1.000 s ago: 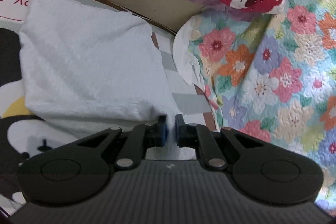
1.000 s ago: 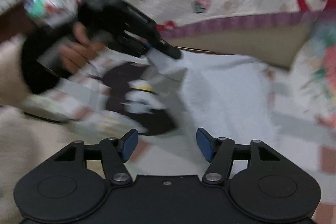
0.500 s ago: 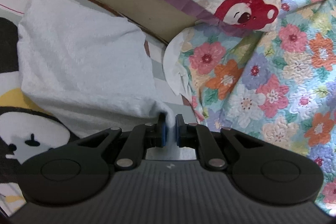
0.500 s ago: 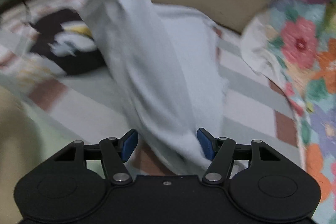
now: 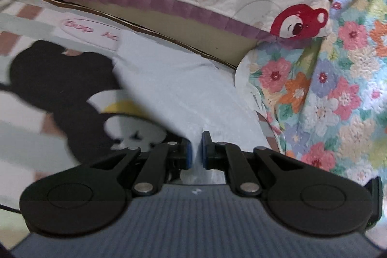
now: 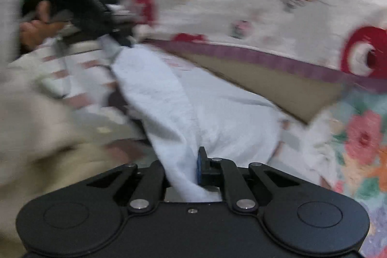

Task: Fold clothes
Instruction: 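Pinch the shirt corner with the left gripper while the right gripper pinches the other corner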

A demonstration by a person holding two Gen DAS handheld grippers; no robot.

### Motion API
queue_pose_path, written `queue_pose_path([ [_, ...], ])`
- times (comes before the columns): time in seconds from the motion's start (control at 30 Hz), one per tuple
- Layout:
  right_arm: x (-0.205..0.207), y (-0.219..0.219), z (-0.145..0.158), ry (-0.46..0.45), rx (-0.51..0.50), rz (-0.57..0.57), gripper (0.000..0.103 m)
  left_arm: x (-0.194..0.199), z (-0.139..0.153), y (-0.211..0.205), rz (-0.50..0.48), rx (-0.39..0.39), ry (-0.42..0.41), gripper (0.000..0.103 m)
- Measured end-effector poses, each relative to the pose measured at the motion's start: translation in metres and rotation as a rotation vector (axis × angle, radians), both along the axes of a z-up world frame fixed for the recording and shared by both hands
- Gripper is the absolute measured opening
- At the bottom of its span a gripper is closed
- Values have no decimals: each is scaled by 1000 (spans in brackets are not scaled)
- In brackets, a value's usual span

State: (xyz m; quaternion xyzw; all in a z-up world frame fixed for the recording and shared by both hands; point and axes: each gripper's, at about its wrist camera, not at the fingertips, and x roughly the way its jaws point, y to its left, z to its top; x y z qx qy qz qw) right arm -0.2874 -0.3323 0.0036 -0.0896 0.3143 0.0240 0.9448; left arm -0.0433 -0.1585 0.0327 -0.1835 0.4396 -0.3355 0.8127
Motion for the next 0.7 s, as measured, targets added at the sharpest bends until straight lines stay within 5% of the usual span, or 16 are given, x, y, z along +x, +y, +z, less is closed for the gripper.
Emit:
queue_pose_path([
  [0.23, -19, 22, -18, 57, 84, 39, 6, -35, -21, 30, 47, 47, 118, 7],
  [0.4, -30, 22, 3, 66, 221, 168, 6, -42, -15, 47, 55, -37, 104, 7],
  [0.7, 16, -37, -10, 17, 302, 52, 5, -4, -49, 32, 69, 66, 177, 7],
])
